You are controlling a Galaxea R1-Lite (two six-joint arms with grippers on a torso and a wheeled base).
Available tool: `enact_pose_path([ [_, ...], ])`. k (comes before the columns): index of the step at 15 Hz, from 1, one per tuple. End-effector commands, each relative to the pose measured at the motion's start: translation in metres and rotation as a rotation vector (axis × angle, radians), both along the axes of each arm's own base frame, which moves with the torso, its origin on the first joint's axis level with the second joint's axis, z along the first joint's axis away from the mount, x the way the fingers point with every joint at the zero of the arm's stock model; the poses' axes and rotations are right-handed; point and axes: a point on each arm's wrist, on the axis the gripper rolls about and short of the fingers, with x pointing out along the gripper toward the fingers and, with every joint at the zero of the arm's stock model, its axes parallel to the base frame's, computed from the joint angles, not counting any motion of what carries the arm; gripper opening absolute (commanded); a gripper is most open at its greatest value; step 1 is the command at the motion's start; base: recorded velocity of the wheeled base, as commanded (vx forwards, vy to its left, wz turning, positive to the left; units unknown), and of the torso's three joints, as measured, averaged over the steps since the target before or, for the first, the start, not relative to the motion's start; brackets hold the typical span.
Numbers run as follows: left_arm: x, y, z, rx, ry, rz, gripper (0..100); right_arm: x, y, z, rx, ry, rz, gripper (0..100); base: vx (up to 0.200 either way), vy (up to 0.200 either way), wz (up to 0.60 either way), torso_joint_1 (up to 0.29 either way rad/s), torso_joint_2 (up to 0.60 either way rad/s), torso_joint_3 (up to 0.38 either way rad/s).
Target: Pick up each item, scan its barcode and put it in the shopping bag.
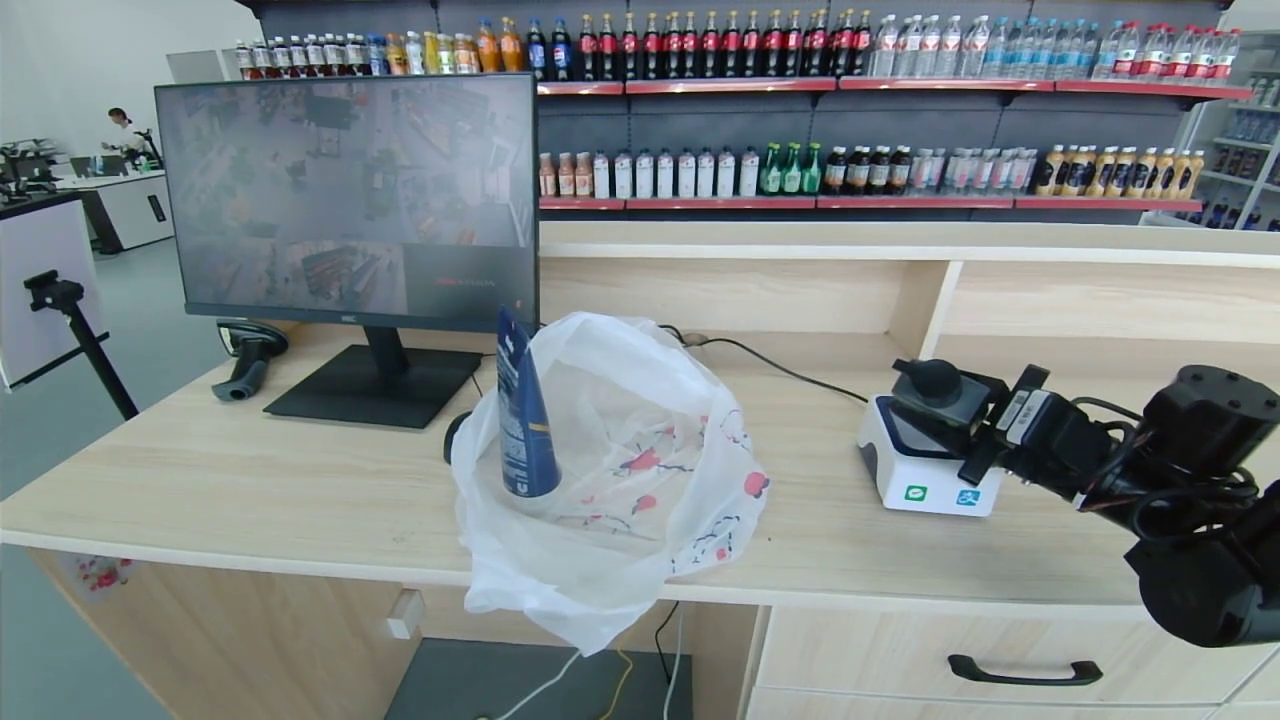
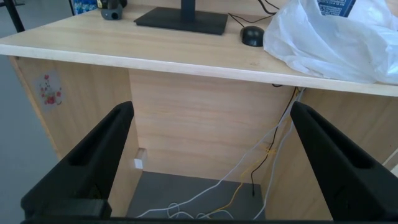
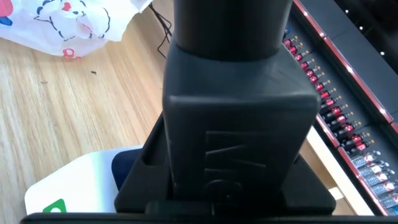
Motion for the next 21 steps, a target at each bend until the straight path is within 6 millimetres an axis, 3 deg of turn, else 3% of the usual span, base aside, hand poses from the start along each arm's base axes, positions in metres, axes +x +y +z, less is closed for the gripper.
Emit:
enact_pose_path([
  [1,0.0,0.0,0.0,0.0,-0.001,0.0,100,-0.001,0.0,0.0,-0.001,0.0,0.0,0,0.0,0.0,0.0,0.0,0.0,0.0],
  [7,0.0,0.0,0.0,0.0,-0.001,0.0,100,-0.005,0.0,0.0,-0.001,0.009,0.0,0,0.0,0.0,0.0,0.0,0.0,0.0],
  [10,0.0,0.0,0.0,0.0,-0.001,0.0,100,-0.007,0.0,0.01,0.007,-0.019,0.0,0,0.0,0.0,0.0,0.0,0.0,0.0],
  [14,0.0,0.0,0.0,0.0,-0.001,0.0,100,-0.025,0.001,0.019,0.028,-0.012,0.005,0,0.0,0.0,0.0,0.0,0.0,0.0],
  [17,0.0,0.0,0.0,0.003,-0.001,0.0,100,-0.05,0.014,0.051,0.102,-0.052,0.046,0,0.0,0.0,0.0,0.0,0.0,0.0],
  [21,0.0,0.0,0.0,0.003,-0.001,0.0,100,-0.078,0.028,0.079,0.343,-0.03,-0.071,0,0.0,0.0,0.0,0.0,0.0,0.0],
])
